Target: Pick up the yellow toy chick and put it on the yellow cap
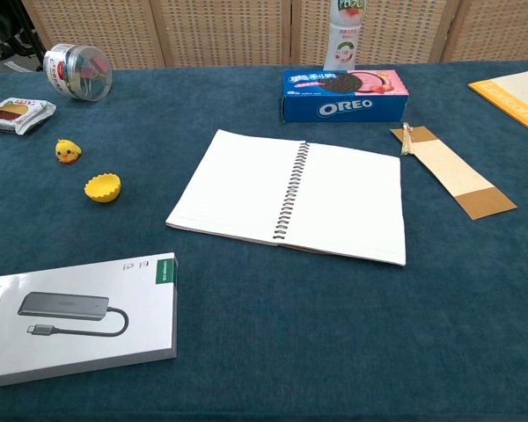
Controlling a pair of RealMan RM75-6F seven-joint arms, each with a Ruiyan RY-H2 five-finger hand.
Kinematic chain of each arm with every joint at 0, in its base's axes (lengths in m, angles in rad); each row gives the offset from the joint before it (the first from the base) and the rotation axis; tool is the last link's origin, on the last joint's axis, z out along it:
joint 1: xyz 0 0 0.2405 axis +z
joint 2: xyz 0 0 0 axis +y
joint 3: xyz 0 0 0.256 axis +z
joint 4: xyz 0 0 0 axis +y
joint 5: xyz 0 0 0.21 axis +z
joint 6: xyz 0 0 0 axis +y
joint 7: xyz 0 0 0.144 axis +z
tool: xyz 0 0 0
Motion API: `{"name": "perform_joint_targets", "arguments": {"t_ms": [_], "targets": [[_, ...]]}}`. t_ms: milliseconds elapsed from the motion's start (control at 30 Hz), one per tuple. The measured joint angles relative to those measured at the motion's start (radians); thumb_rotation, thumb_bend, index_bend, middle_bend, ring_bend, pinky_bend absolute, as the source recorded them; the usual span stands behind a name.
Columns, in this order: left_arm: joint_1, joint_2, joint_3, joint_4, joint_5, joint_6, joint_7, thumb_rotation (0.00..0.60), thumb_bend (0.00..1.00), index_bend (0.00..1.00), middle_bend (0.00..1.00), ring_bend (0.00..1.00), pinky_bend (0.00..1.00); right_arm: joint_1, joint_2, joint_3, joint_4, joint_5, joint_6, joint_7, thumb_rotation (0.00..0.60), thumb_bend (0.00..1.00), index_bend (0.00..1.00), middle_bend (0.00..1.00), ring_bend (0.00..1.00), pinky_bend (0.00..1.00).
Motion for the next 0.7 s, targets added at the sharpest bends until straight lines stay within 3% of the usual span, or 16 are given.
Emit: {"name": "perform_joint_targets", "arguments": {"t_ms": [467, 700], "targets": [[-0.012, -0.004, -0.006, -0.006, -0.02, -0.031, 0.016, 0.6, 0.21, 0.0, 0.0, 0.0, 0.0, -0.006, 0.003, -0.002, 0.0, -0.006, 0.013, 0.01, 0.6, 0.0, 0.0, 0.0, 0.0, 0.0], [-0.061, 0.024, -0.036, -0.015, -0.061, -0.128, 0.011, 0.6, 0.24, 0.0, 0.0, 0.0, 0.0, -0.007, 0.002, -0.001, -0.001, -0.006, 0.017, 0.008, 0.6, 0.0, 0.0, 0.0, 0.0, 0.0]]}}
